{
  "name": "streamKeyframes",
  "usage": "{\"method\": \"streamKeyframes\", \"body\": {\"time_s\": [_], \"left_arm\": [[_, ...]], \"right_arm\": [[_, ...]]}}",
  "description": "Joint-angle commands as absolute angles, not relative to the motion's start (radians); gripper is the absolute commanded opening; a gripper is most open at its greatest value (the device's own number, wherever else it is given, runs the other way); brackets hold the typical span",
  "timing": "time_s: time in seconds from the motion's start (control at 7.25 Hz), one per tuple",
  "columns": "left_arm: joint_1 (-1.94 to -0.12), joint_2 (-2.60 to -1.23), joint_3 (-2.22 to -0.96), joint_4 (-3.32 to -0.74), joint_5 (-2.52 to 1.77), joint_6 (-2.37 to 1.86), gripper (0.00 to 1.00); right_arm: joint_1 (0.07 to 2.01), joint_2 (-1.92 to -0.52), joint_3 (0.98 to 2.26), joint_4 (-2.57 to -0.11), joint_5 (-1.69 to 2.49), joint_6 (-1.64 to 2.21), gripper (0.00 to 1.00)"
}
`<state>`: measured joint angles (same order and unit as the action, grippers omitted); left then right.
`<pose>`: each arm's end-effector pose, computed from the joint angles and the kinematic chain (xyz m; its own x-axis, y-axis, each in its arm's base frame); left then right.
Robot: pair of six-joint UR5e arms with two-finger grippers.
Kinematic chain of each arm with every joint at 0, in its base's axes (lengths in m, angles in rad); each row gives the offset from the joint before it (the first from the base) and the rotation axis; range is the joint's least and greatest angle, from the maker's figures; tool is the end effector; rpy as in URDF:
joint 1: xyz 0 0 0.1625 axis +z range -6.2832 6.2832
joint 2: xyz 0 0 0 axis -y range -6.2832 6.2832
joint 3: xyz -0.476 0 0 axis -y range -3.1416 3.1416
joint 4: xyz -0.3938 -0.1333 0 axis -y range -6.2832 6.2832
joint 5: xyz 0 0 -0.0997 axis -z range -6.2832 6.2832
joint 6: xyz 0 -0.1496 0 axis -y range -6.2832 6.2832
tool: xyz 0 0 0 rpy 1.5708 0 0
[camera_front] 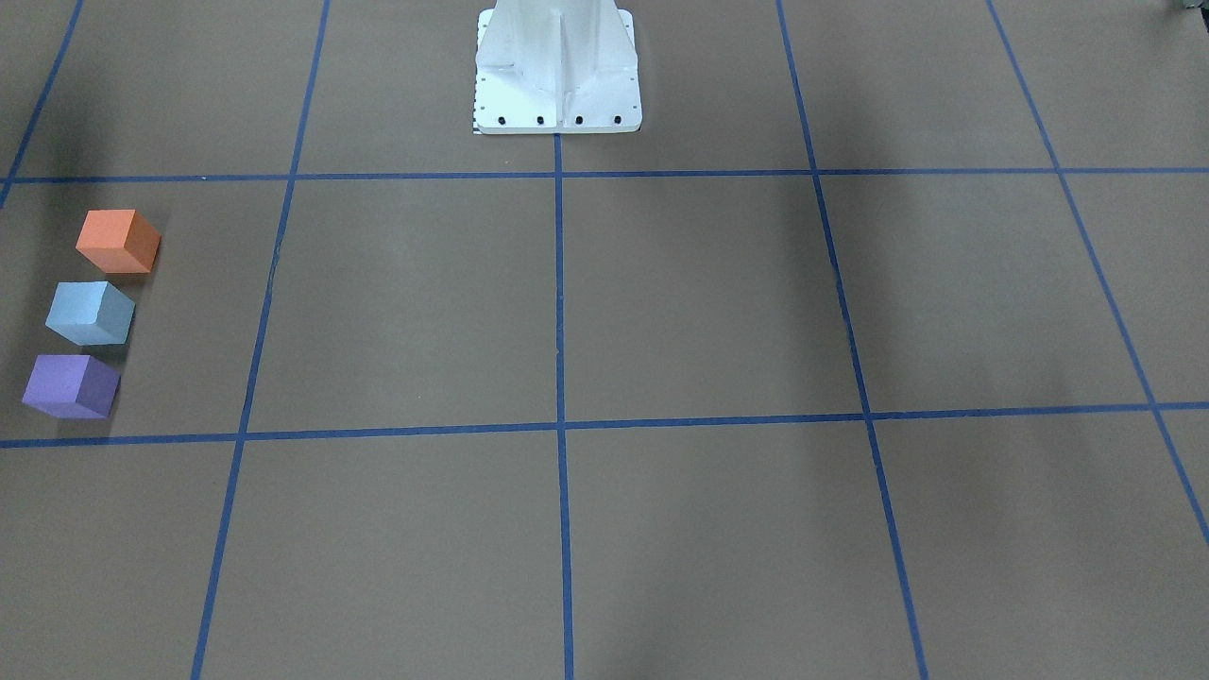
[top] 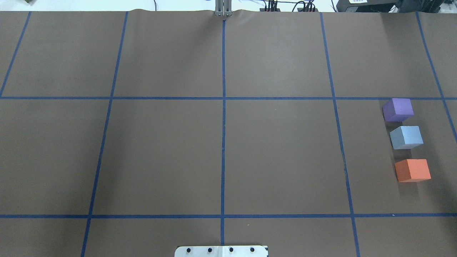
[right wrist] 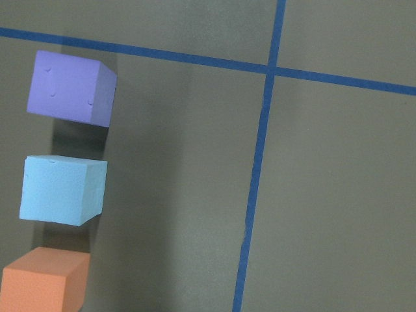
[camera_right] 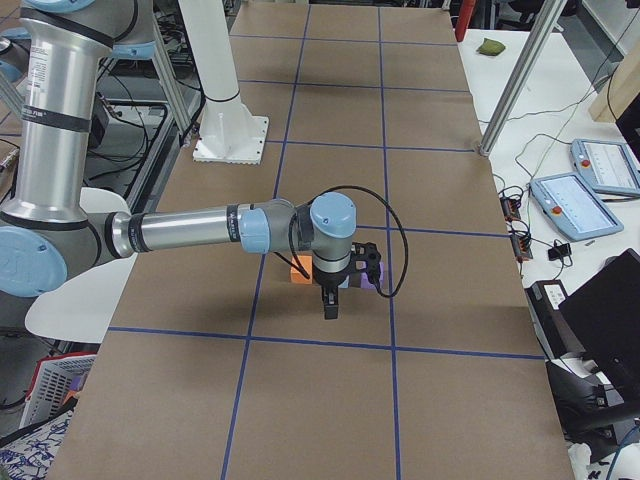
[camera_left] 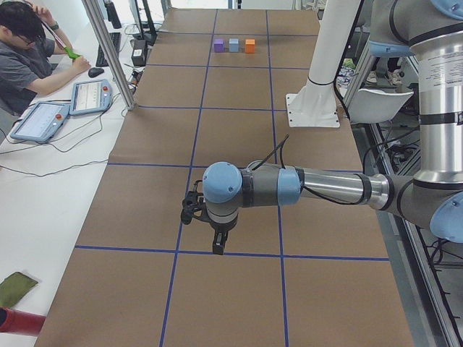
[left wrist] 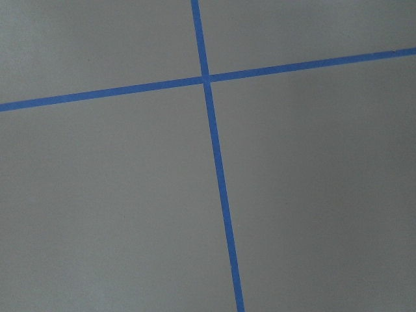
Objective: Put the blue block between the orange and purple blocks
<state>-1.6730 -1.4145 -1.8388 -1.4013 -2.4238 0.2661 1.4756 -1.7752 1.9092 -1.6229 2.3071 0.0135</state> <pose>-0.0624 -0.4069 0.6928 0.6538 0.1547 -0.7407 -0.0726 0.9872 0.1420 -0.0055 -0.4034 0.6783 0.7336 -0.1117 0.6703 0.0848 0.9937 0.0728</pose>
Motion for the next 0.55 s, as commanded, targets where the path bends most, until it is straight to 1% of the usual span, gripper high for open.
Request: {"method": "streamKeyframes", "body": {"time_s": [0.0, 0.41], "left_arm": [[-1.674, -1.414, -1.839, -1.407, -2.428, 0.27, 1.0], [-1.674, -1.41, -1.819, -1.447, -2.418, 0.267, 1.0]], "right_arm": [[1.476, -1.776, 1.908, -1.623, 2.307, 0.014, 1.0], [1.474, -1.776, 1.908, -1.621, 2.307, 0.012, 1.0]]}}
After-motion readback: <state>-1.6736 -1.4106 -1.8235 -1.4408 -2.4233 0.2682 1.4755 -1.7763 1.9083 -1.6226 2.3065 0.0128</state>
